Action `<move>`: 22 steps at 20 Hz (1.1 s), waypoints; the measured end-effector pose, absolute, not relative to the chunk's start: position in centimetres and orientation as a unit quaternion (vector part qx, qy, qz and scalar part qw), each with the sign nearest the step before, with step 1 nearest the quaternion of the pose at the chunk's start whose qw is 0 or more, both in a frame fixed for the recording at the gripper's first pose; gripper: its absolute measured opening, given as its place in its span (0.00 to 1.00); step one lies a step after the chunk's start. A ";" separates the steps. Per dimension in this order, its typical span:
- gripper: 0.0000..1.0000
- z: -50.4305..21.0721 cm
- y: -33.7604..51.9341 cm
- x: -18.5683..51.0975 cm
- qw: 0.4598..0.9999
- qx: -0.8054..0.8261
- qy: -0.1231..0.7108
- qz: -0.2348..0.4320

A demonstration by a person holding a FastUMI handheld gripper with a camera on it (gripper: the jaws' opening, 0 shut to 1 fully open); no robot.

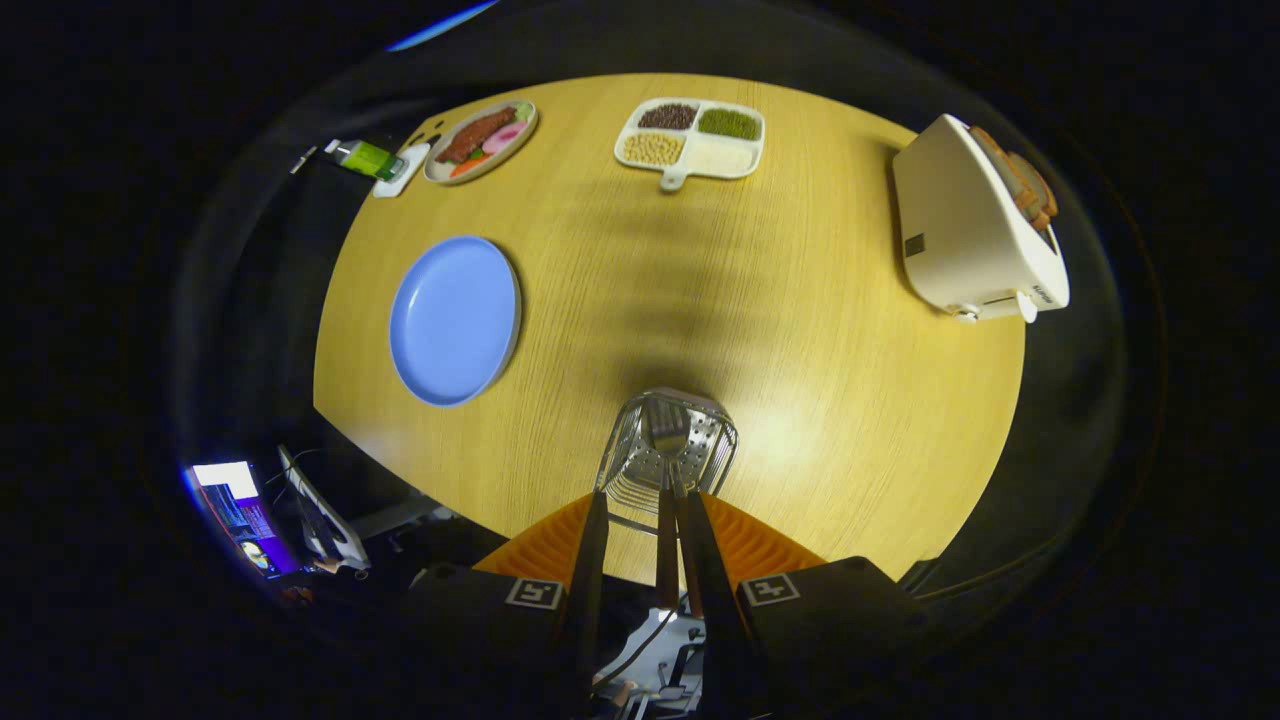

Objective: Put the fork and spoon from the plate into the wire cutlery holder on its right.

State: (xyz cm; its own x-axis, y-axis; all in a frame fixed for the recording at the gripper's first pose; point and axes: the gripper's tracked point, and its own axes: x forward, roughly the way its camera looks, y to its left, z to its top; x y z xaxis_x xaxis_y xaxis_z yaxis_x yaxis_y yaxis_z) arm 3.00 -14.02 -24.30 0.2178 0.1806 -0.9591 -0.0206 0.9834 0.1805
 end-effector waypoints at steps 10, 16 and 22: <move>1.00 -9.0 -14.2 1.7 0.957 0.056 0.281 -0.046; 1.00 -0.7 -14.8 -0.6 0.986 0.045 0.138 -0.083; 1.00 4.5 -14.2 -2.7 0.994 0.060 0.042 -0.082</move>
State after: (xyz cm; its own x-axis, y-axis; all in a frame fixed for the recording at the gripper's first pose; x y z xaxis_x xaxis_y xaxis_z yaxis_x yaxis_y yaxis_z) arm -2.72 -14.18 4.53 0.9830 -0.1574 -0.0941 0.1675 0.9795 0.1116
